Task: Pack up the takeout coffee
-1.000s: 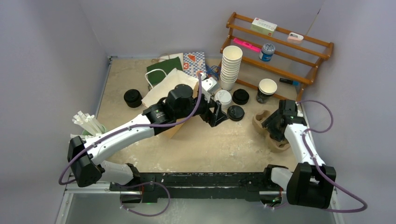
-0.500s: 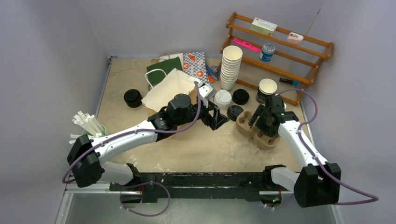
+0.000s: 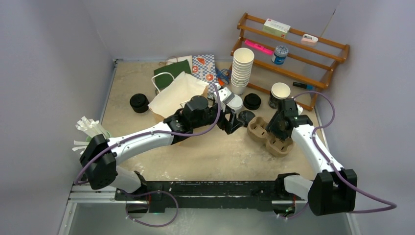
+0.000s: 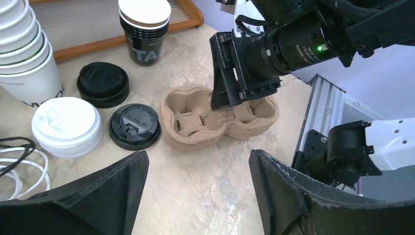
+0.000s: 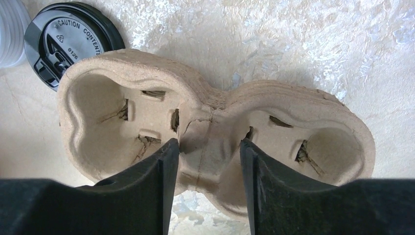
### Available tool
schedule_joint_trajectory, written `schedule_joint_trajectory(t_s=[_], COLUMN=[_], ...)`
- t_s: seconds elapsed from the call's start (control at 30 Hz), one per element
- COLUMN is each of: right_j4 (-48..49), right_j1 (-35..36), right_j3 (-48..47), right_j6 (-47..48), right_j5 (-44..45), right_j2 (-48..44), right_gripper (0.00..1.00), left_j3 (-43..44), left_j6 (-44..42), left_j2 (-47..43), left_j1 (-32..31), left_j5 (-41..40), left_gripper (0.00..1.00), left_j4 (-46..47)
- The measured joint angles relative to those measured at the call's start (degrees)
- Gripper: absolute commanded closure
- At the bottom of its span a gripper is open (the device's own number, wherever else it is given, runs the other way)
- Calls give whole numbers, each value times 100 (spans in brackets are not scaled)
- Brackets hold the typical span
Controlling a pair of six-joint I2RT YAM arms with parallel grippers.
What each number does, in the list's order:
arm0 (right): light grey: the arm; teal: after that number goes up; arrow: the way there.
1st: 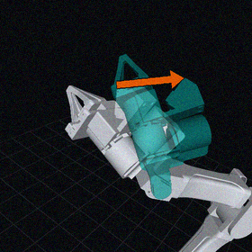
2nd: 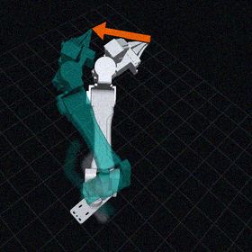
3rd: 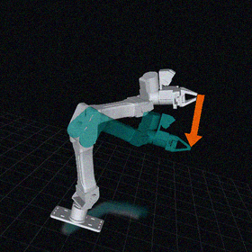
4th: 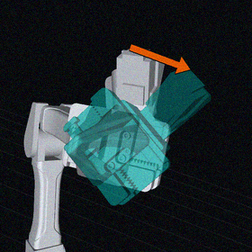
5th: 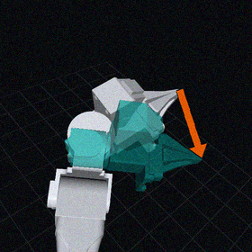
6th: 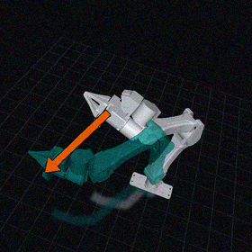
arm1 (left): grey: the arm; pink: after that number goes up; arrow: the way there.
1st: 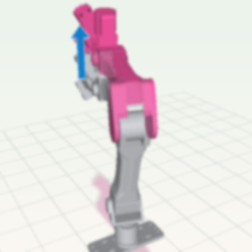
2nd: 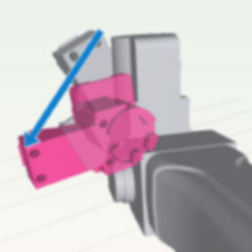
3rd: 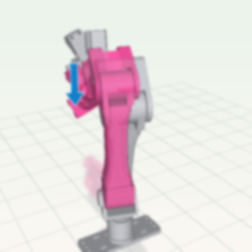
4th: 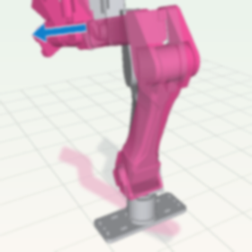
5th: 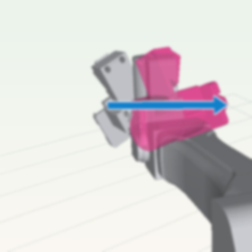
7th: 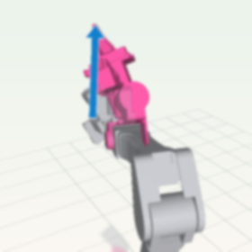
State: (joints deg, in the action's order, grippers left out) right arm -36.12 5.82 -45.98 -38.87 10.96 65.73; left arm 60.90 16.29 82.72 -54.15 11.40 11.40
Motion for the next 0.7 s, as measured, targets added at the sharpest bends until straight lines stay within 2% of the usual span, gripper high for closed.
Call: schedule_joint_trajectory(t_s=[0.13, 0.23, 0.27, 0.37, 0.43, 0.6, 0.7], right_j4=[-92, -179, -199, -219, -212, -175, -103], right_j1=[0, 0, 0, 0, 0, 0, 0], right_j3=[-87, -229, -278, -334, -334, -334, -310], right_j6=[2, 0, 2, 0, 15, 24, 28], right_j5=[-2, -2, -2, -4, 0, -2, -15], right_j2=[-2, -44, -79, -232, -323, -144, 81], right_gripper=[58, 59, 56, 36, 32, 35, 43], left_j3=[0, 0, 0, 0, 0, 0, -4], left_j6=[-96, -111, -111, -109, -107, -109, -109], left_j2=[0, 24, 44, 118, 164, 188, 188], left_j1=[0, 0, 0, 0, 0, 0, 0], left_j5=[-63, -76, -74, -72, -70, -68, -76], left_gripper=[23, 24, 24, 24, 24, 24, 24], left_j4=[11, 31, 39, 61, 68, 66, 57])
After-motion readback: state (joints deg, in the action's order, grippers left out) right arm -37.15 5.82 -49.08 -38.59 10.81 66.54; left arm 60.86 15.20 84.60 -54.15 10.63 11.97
